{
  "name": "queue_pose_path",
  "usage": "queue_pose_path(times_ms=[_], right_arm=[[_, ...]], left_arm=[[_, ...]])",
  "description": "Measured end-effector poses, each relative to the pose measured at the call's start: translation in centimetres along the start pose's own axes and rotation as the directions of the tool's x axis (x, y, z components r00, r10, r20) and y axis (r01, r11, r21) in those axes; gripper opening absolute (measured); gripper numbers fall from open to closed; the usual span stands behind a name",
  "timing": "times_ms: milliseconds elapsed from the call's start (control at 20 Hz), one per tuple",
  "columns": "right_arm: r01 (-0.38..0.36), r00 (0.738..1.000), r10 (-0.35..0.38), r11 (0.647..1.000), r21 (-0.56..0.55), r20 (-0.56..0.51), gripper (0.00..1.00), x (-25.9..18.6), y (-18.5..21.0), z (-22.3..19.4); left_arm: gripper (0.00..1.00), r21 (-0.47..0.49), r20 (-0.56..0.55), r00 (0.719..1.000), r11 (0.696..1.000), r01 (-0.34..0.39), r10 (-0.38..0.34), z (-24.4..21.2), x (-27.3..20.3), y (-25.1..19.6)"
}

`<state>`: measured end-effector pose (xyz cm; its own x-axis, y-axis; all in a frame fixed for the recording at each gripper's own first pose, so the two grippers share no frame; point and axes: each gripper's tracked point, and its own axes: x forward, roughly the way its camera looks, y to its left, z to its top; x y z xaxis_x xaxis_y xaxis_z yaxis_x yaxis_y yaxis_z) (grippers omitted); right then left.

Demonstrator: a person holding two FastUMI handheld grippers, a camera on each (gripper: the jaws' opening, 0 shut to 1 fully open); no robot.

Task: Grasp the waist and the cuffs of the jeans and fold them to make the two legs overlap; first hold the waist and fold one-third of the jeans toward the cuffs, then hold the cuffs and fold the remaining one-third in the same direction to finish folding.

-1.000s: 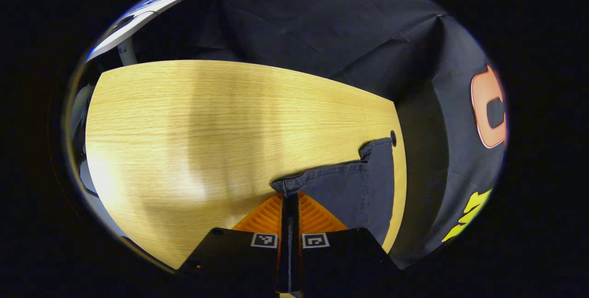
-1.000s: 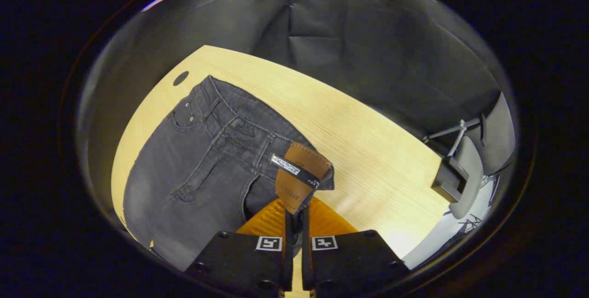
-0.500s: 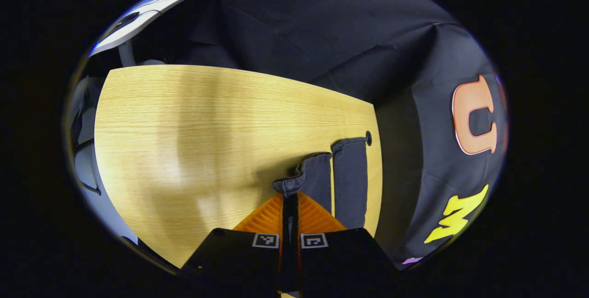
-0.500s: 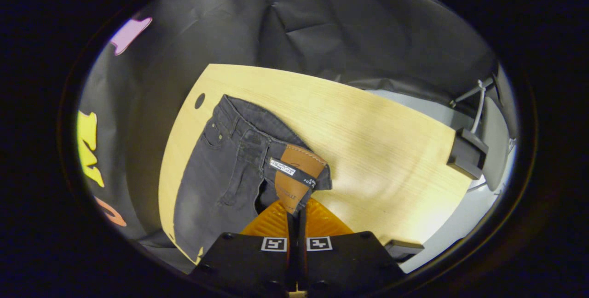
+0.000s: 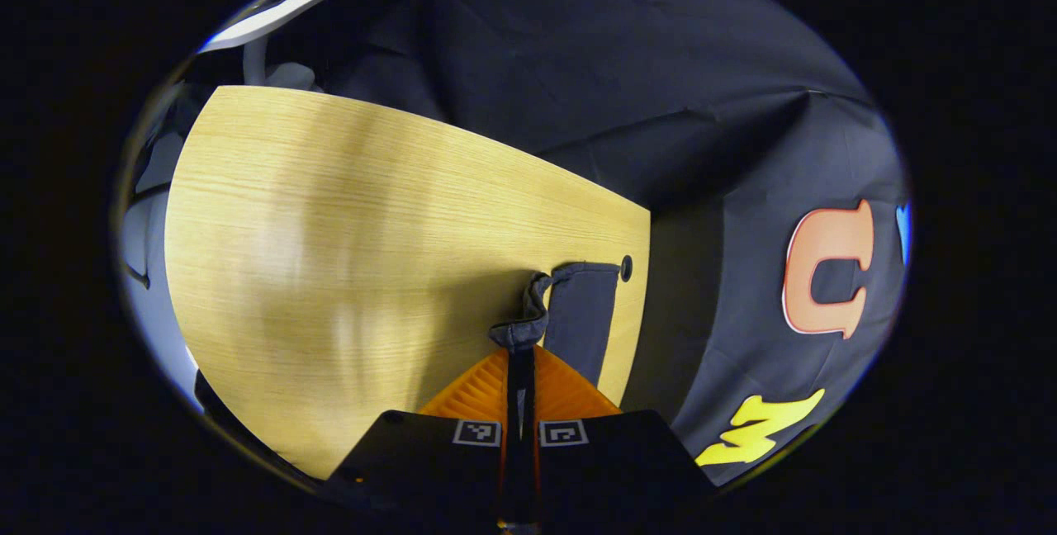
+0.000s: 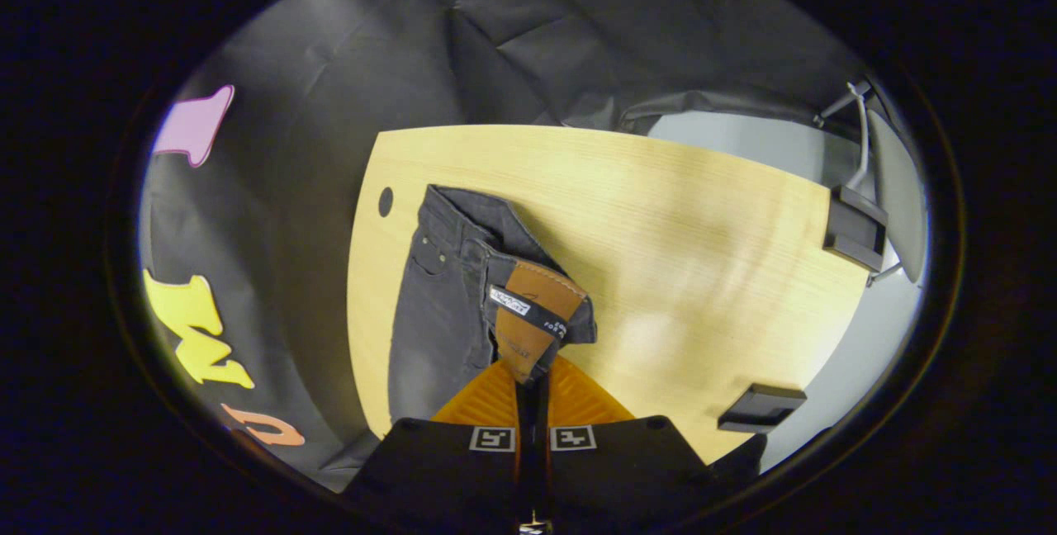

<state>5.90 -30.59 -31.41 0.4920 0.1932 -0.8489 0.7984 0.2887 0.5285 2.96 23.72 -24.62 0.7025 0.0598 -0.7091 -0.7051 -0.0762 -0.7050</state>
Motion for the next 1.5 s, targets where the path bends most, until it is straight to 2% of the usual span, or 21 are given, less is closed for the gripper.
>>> queue_pose_path(times_ms=[150,250,300,400,750,1000,1250,1350,1500], right_arm=[[-0.032,0.999,0.033,0.999,0.026,-0.034,0.01,-0.3,1.0,0.3],[-0.066,0.996,0.070,0.995,0.070,-0.060,0.01,-0.2,4.4,0.8],[-0.068,0.995,0.073,0.995,0.070,-0.067,0.01,-0.1,5.8,1.4],[-0.071,0.994,0.078,0.994,0.083,-0.082,0.01,0.5,8.0,2.2],[-0.047,0.990,0.067,0.986,0.159,-0.122,0.01,6.1,13.2,5.5],[-0.035,0.990,0.058,0.984,0.176,-0.129,0.01,11.2,15.8,6.5],[-0.028,0.990,0.057,0.976,0.216,-0.126,0.01,14.7,16.1,7.4],[-0.033,0.989,0.065,0.973,0.229,-0.131,0.01,15.9,16.4,7.4],[-0.038,0.990,0.067,0.974,0.225,-0.122,0.02,17.0,16.5,7.7]], left_arm=[[0.03,-0.050,-0.010,0.999,0.998,0.033,-0.033,0.4,0.3,-3.3],[0.00,-0.080,-0.013,0.999,0.996,0.049,-0.050,0.6,0.9,-5.8],[0.03,-0.095,-0.017,0.998,0.994,0.056,-0.058,0.7,1.6,-7.0],[0.03,-0.114,-0.035,0.997,0.991,0.070,-0.074,0.4,2.8,-9.8],[0.03,-0.178,-0.048,0.999,0.984,0.002,-0.011,-0.2,10.6,-14.8],[0.03,-0.178,-0.031,0.995,0.979,-0.103,0.099,-0.1,16.7,-14.2],[0.03,-0.169,-0.051,0.982,0.967,-0.190,0.184,-0.6,21.9,-12.3],[0.00,-0.178,-0.062,0.975,0.959,-0.219,0.211,-0.8,23.5,-11.5],[0.04,-0.188,-0.099,0.973,0.956,-0.224,0.208,-1.0,24.7,-11.0]])
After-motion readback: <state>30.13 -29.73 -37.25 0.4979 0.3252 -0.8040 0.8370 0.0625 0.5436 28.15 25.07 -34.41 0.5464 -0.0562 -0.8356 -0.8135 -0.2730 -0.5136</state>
